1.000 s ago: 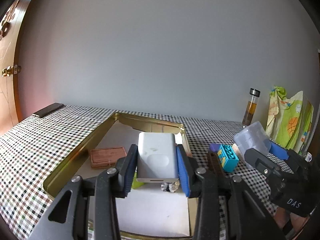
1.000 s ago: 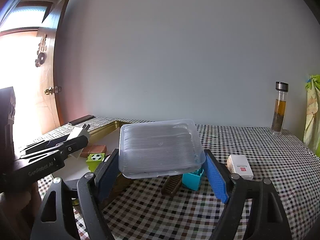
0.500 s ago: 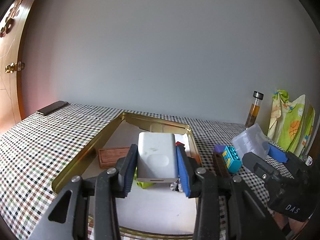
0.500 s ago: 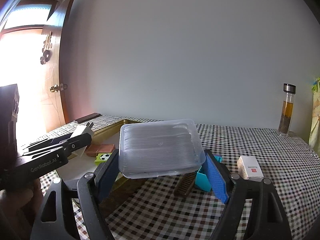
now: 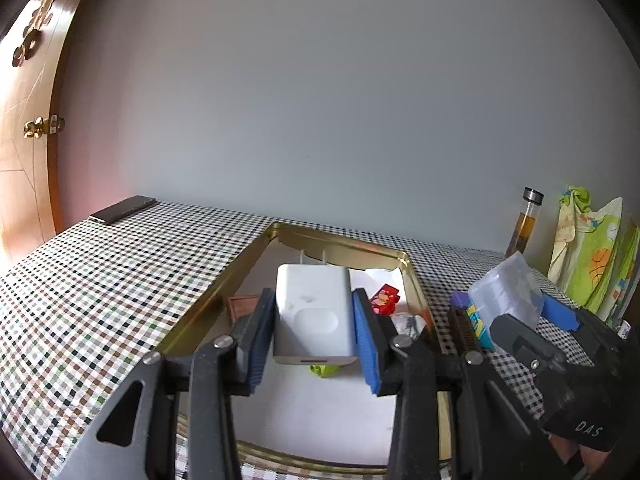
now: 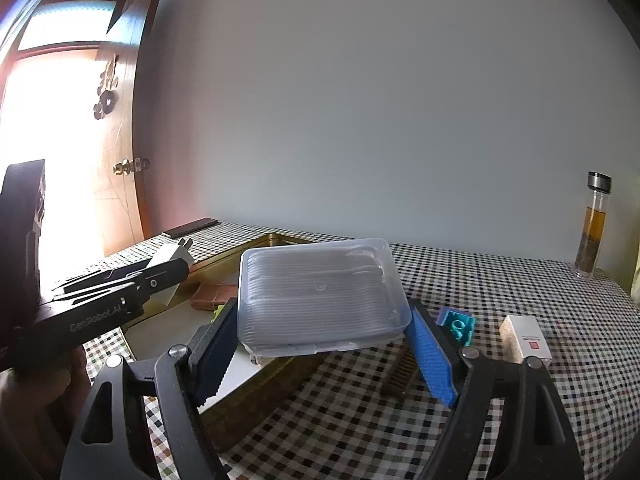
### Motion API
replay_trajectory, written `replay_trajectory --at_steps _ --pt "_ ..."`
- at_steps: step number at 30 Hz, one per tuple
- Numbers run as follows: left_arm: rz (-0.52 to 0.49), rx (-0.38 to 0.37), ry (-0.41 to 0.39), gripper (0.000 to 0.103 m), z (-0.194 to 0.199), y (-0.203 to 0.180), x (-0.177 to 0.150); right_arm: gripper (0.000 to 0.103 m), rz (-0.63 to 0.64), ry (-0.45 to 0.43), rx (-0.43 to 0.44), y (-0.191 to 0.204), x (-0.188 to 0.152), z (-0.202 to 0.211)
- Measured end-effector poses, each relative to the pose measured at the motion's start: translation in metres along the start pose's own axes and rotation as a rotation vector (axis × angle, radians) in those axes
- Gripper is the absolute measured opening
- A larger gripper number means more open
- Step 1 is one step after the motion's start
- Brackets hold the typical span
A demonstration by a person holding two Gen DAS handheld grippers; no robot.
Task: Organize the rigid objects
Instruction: 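Move both tools over the tin interior, lowering the charger and plastic box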
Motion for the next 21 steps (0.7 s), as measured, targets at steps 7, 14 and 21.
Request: replay_trajectory --at_steps 7,14,21 --pt "-0.005 0.020 0.021 0.037 -0.004 0.006 0.000 0.082 0.007 0.012 0.015 0.005 0.002 -0.009" --pt "-0.013 0.041 0.067 0.037 -0.014 0.012 0.000 0.082 0.018 0.020 0.030 0.010 0.005 -0.019" --pt "-0.015 0.038 0.122 0.037 -0.025 0.017 0.005 0.082 0.031 0.033 0.046 0.017 0.009 -0.033"
Point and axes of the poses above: each gripper's, at about its wrist camera, not at the fingertips, and z roughly against the way its jaws point, y to its left, x to its top, the point moved 2 cm from there along -z, roughly the way its jaws point
